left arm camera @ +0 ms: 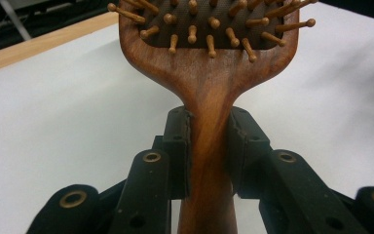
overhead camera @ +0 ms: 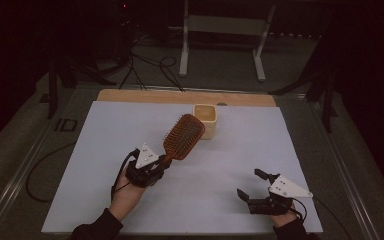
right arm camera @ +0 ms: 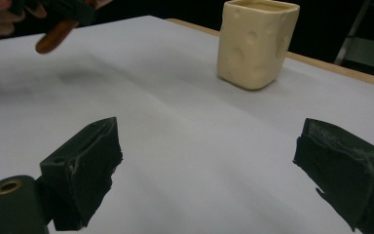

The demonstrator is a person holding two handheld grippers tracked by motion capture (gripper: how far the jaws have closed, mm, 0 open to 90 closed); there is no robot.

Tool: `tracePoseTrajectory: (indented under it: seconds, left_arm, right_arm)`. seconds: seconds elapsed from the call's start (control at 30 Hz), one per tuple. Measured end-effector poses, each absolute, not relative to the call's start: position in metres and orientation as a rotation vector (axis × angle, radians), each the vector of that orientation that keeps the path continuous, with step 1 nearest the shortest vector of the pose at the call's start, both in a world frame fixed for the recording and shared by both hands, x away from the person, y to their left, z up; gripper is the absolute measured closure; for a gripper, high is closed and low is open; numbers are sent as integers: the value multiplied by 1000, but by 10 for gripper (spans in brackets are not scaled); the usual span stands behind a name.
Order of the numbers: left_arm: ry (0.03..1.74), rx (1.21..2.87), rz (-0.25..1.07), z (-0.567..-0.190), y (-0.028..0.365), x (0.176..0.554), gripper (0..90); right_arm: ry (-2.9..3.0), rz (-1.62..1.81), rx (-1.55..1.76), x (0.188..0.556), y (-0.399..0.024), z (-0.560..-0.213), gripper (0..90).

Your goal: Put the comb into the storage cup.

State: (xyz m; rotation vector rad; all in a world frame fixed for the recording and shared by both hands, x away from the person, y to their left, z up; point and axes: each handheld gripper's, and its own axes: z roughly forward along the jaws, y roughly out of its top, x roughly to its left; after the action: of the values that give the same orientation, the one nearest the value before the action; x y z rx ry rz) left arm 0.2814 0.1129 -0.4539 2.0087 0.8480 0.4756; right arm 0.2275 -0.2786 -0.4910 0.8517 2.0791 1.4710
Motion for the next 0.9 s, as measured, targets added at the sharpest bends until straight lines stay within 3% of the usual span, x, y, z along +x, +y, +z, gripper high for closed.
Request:
tracePoseTrajectory:
  seconds: [0.3, 0.9]
  left_arm:
    - [792, 1998, 488, -463, 107, 278, 734]
    - [745, 1924, 425, -472, 114, 274, 734]
  right_arm:
    - [2057, 1519, 900, 227, -274, -477, 85]
    - [1997, 1598, 880, 259, -226, -387, 84]
